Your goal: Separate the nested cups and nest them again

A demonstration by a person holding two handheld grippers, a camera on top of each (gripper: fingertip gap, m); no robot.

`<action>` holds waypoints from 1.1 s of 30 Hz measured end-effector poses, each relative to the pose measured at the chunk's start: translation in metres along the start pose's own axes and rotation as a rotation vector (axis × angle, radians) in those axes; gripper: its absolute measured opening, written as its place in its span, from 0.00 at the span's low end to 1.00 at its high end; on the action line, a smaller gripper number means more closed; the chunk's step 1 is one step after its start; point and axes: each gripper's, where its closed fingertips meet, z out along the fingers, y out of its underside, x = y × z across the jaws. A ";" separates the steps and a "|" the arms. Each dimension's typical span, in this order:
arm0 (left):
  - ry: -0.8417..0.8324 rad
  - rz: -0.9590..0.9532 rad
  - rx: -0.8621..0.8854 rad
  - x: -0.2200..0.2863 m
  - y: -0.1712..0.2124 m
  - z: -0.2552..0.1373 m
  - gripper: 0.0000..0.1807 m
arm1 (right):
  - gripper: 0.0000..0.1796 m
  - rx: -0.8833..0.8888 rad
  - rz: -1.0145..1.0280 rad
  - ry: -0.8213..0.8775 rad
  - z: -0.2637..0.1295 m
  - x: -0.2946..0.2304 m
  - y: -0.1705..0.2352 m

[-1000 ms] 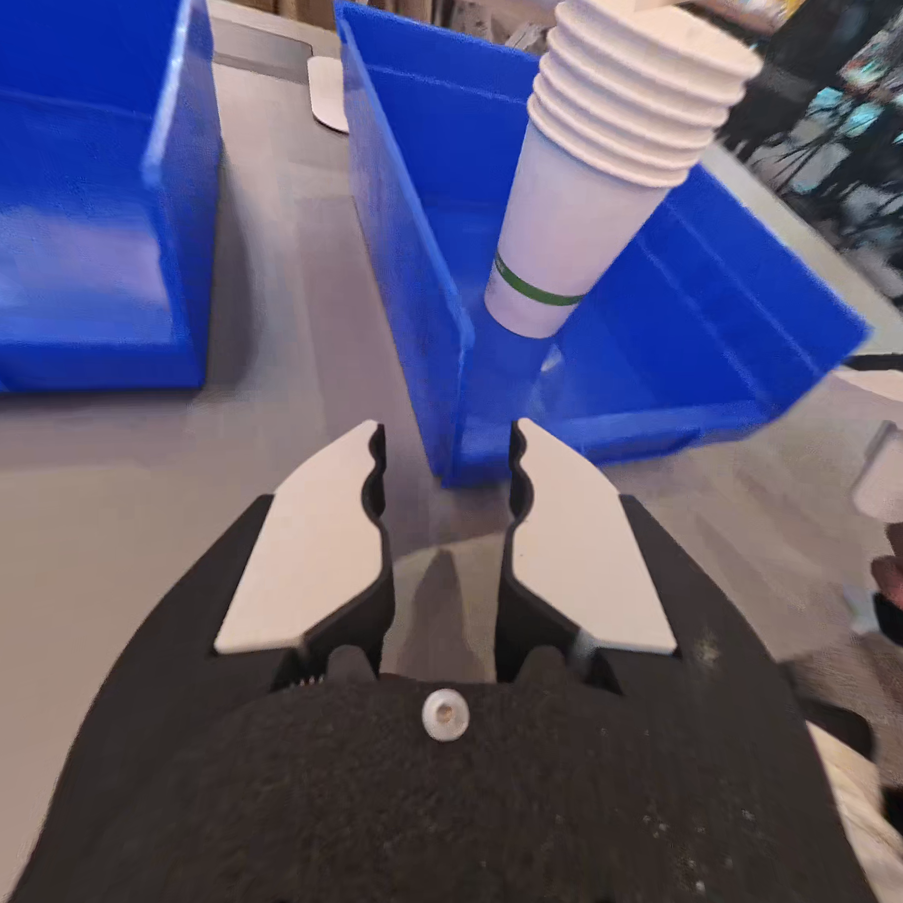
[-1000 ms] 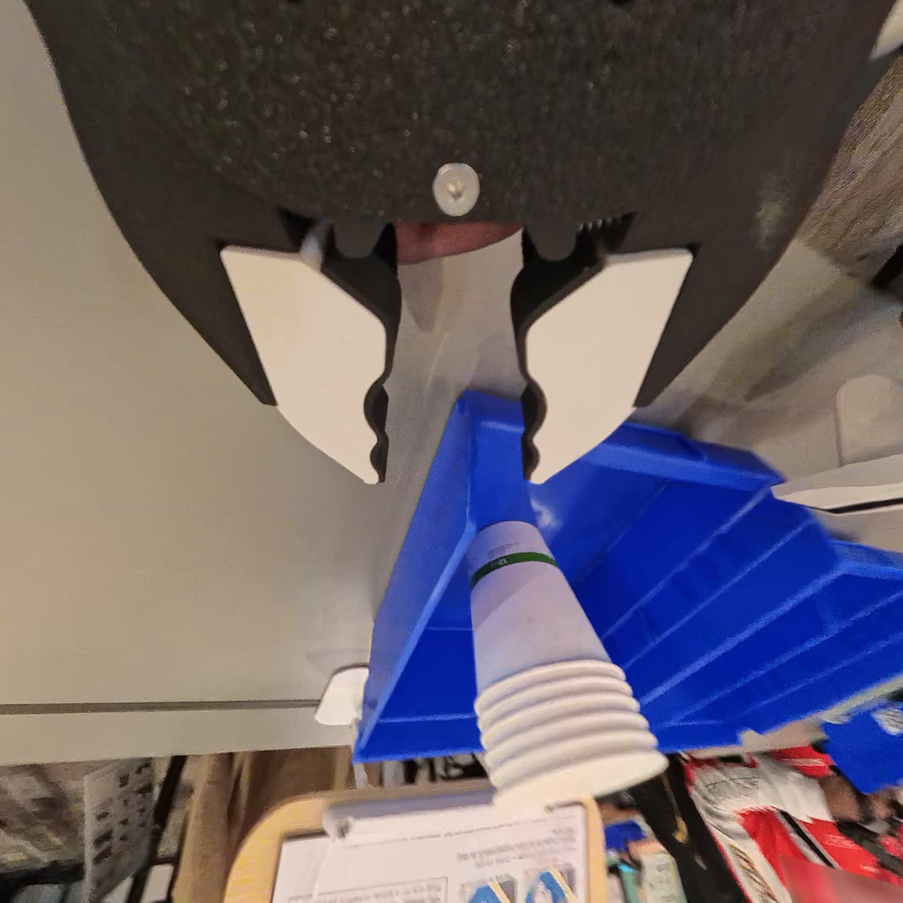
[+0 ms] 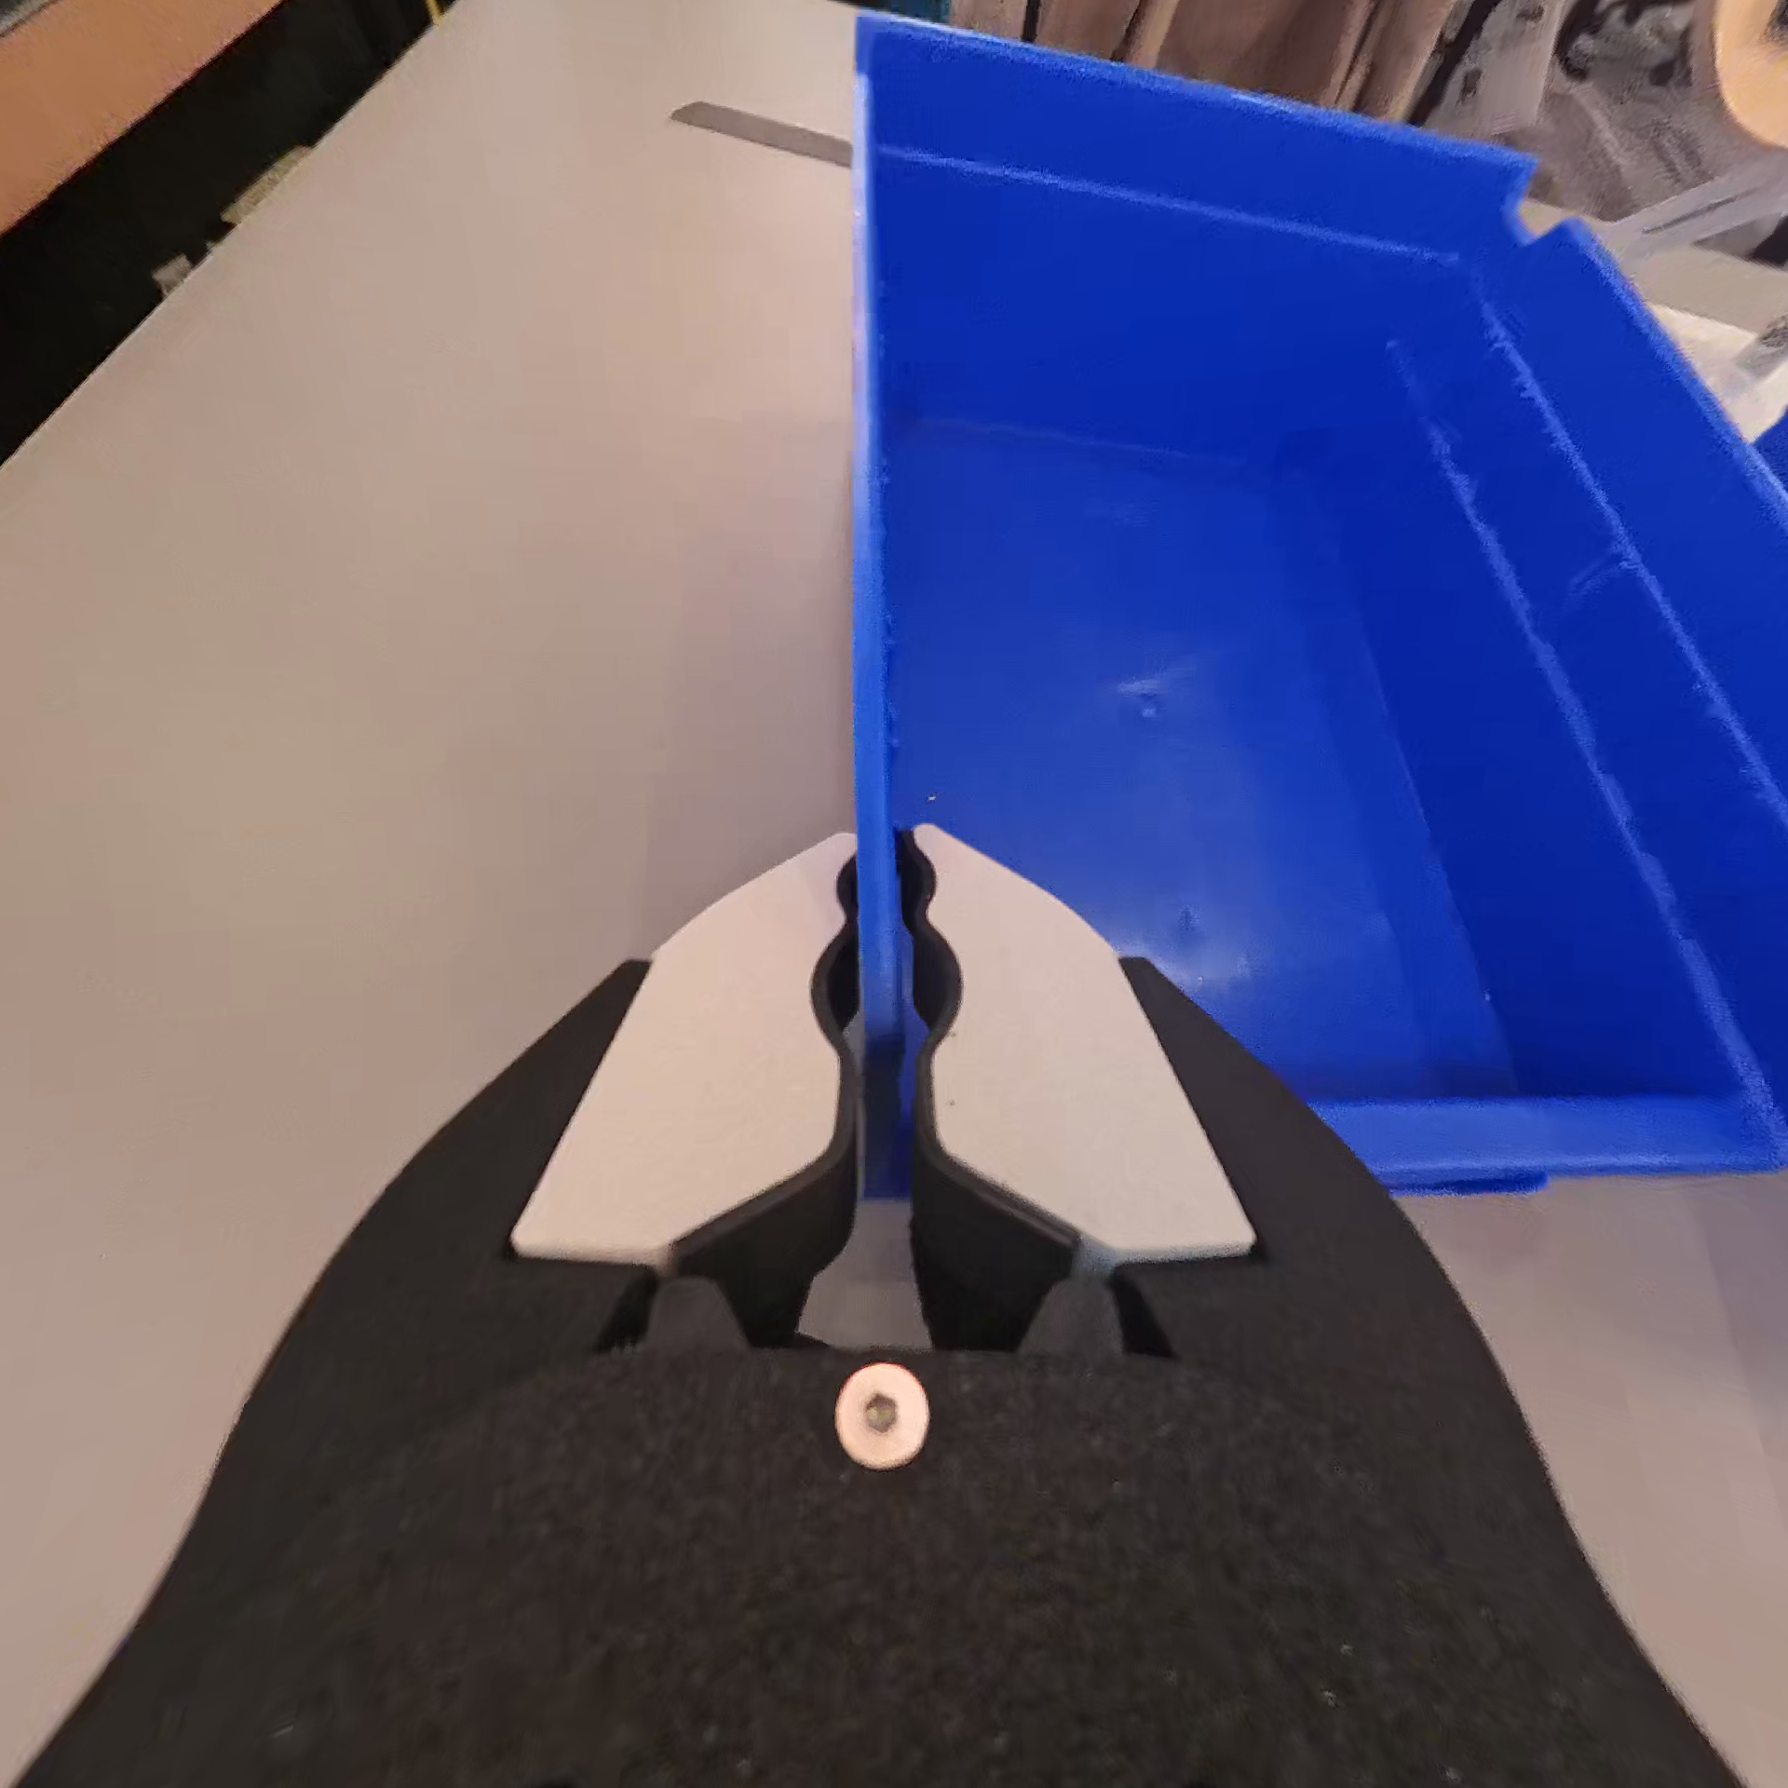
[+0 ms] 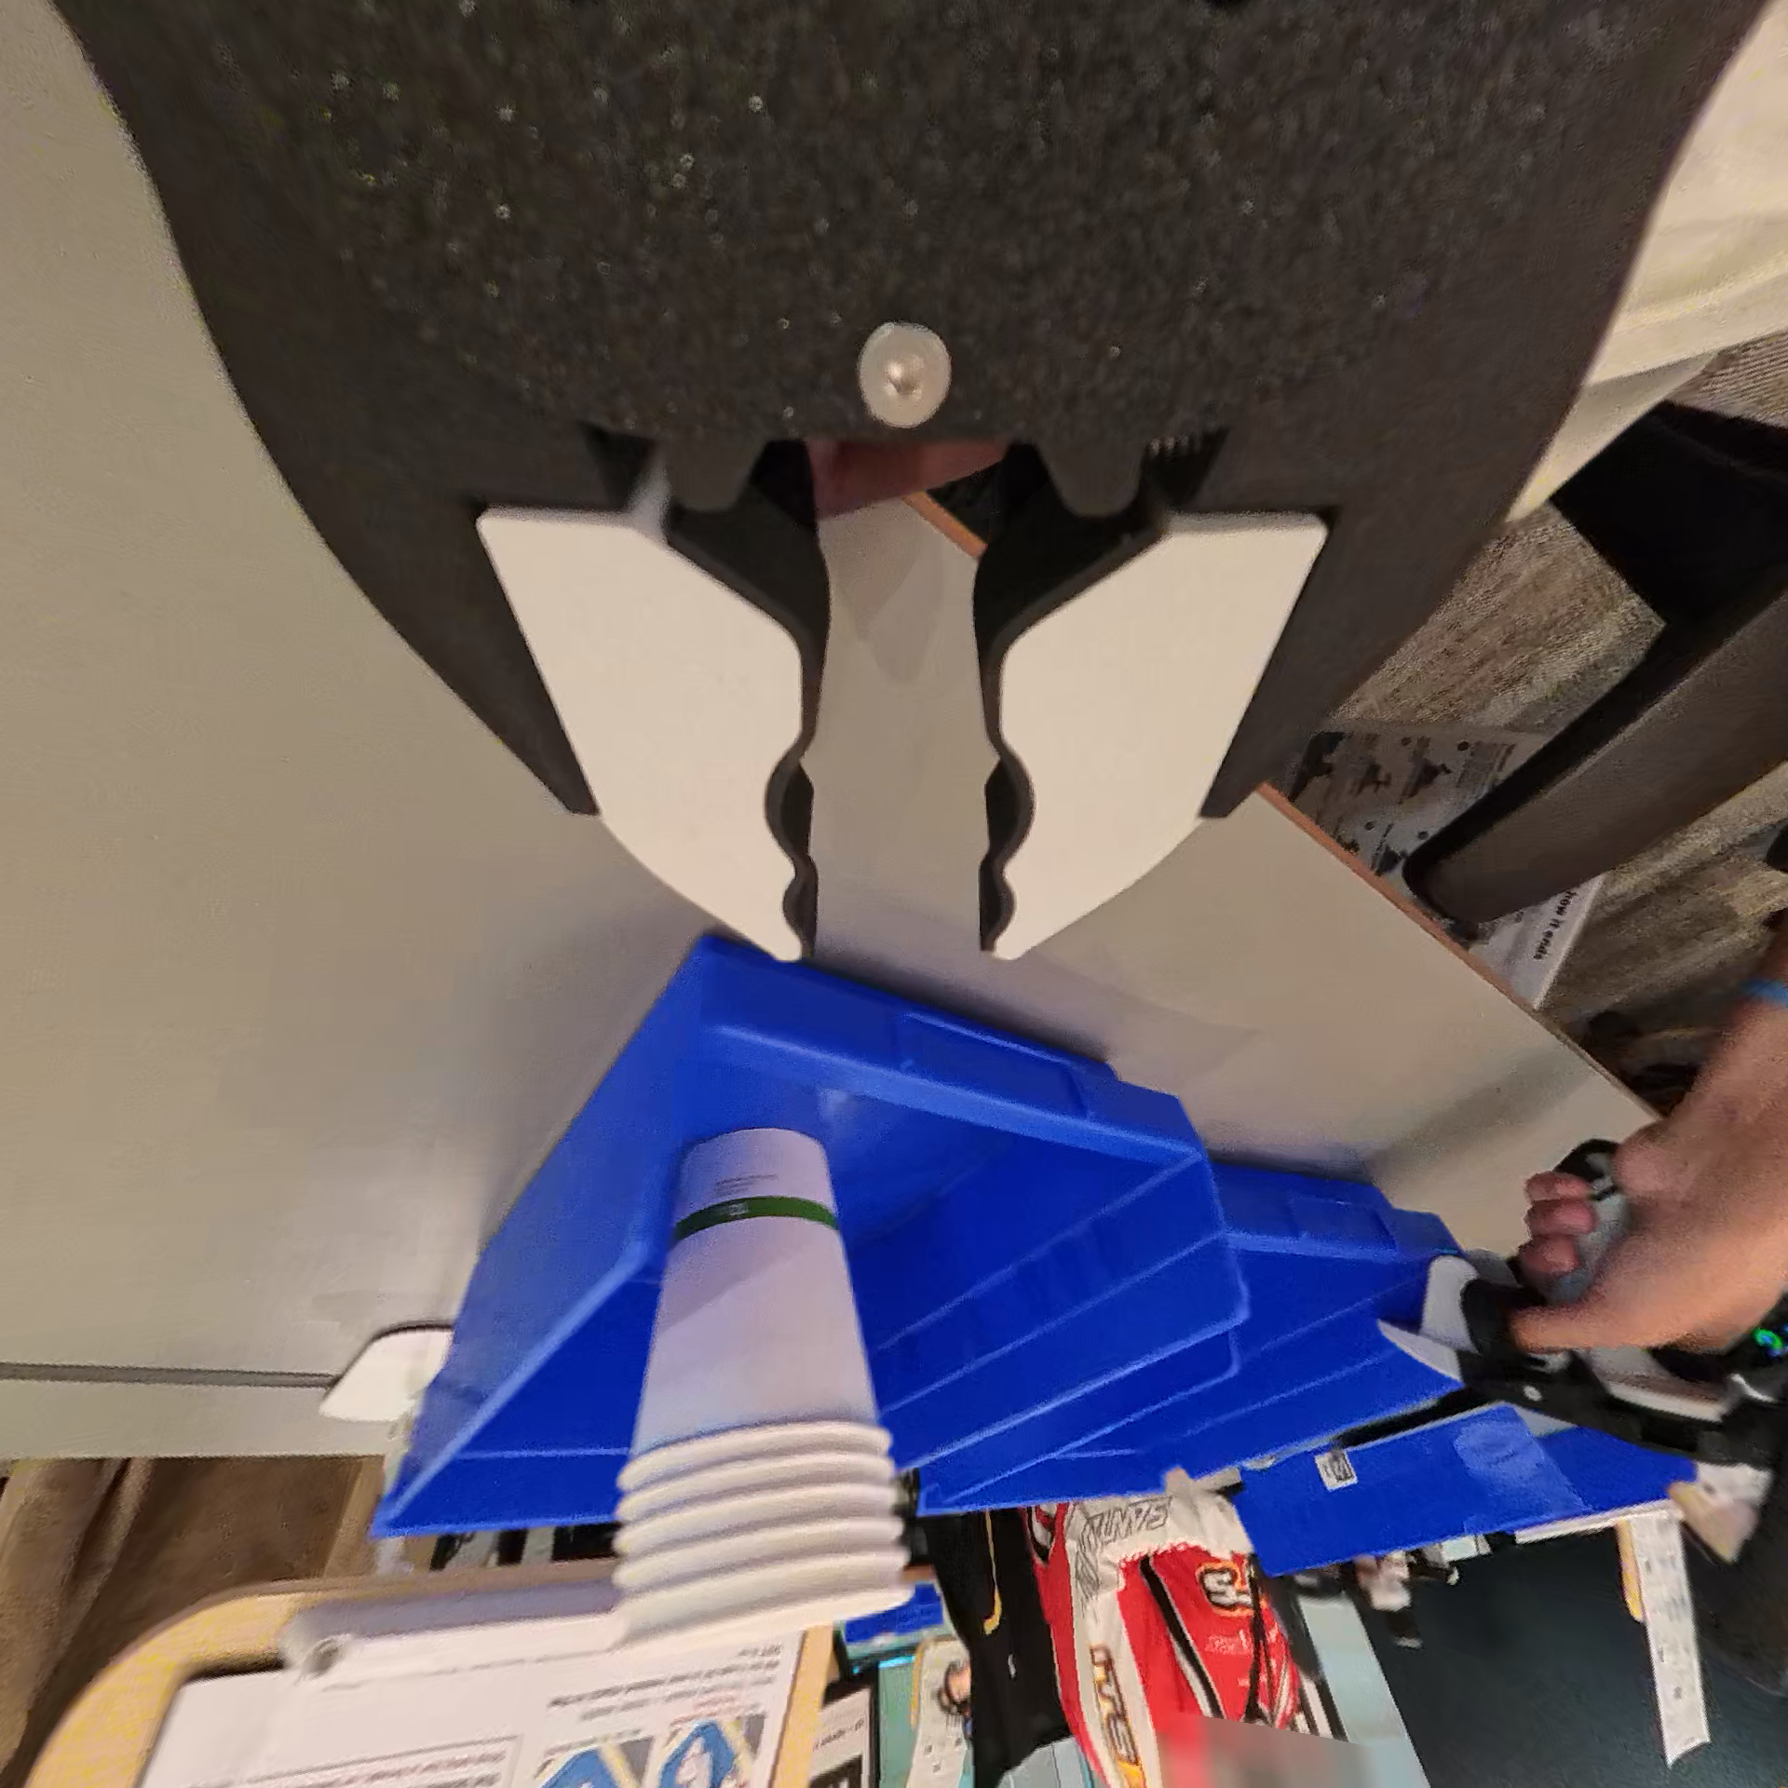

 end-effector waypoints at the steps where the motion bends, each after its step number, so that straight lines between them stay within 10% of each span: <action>1: 0.000 -0.015 0.010 0.003 0.007 -0.011 0.03 | 0.18 -0.018 -0.009 0.021 0.007 -0.007 0.003; 10: -0.026 -0.103 0.103 0.028 0.069 -0.107 0.05 | 0.29 -0.051 -0.092 -0.110 0.089 -0.145 -0.006; 19: 0.000 -0.093 0.146 0.053 0.091 -0.141 0.05 | 0.22 -0.111 -0.024 -0.048 0.161 -0.163 -0.011; 23: -0.125 -0.020 0.252 0.055 0.094 -0.159 0.04 | 0.03 -0.074 -0.002 0.041 0.162 -0.149 -0.020; 33: -0.224 0.124 0.634 0.112 0.025 -0.225 0.02 | 0.03 0.323 -0.121 0.156 0.096 -0.131 -0.129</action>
